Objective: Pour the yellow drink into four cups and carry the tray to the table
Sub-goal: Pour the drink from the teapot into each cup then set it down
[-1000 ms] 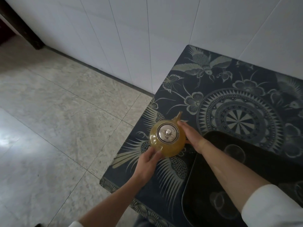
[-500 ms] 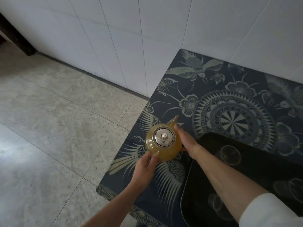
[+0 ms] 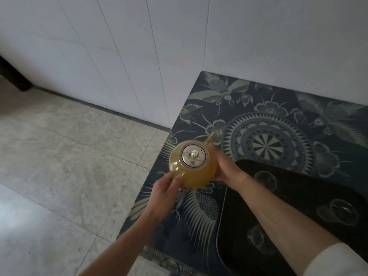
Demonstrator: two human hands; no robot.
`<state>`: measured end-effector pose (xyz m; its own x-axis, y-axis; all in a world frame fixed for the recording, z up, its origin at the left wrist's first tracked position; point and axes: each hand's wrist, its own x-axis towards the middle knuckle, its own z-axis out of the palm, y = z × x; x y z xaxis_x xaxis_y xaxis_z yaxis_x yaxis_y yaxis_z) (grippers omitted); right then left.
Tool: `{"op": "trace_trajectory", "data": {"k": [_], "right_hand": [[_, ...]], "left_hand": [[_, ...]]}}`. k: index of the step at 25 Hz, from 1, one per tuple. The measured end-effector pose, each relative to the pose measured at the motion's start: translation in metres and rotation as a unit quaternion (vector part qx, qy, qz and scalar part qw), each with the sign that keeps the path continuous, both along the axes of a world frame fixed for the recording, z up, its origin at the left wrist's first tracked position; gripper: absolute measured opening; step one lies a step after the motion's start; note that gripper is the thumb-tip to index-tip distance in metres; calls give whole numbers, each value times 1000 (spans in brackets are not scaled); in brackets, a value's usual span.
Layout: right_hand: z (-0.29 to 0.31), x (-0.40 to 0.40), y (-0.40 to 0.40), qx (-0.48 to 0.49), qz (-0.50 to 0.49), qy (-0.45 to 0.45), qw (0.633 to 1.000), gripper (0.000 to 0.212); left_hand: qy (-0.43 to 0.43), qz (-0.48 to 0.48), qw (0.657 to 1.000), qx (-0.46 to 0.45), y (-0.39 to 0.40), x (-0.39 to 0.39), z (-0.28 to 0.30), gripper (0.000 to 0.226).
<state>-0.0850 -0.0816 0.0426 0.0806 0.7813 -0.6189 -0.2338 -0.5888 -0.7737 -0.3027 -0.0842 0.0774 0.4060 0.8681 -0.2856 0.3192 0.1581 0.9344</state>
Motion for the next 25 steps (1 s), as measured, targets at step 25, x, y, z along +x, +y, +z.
{"op": "trace_trajectory", "data": {"k": [25], "right_hand": [[62,0,-237,74,-107,72,989,55]], "left_hand": [[-62,-30,997,30,-160,9,71,38]]}}
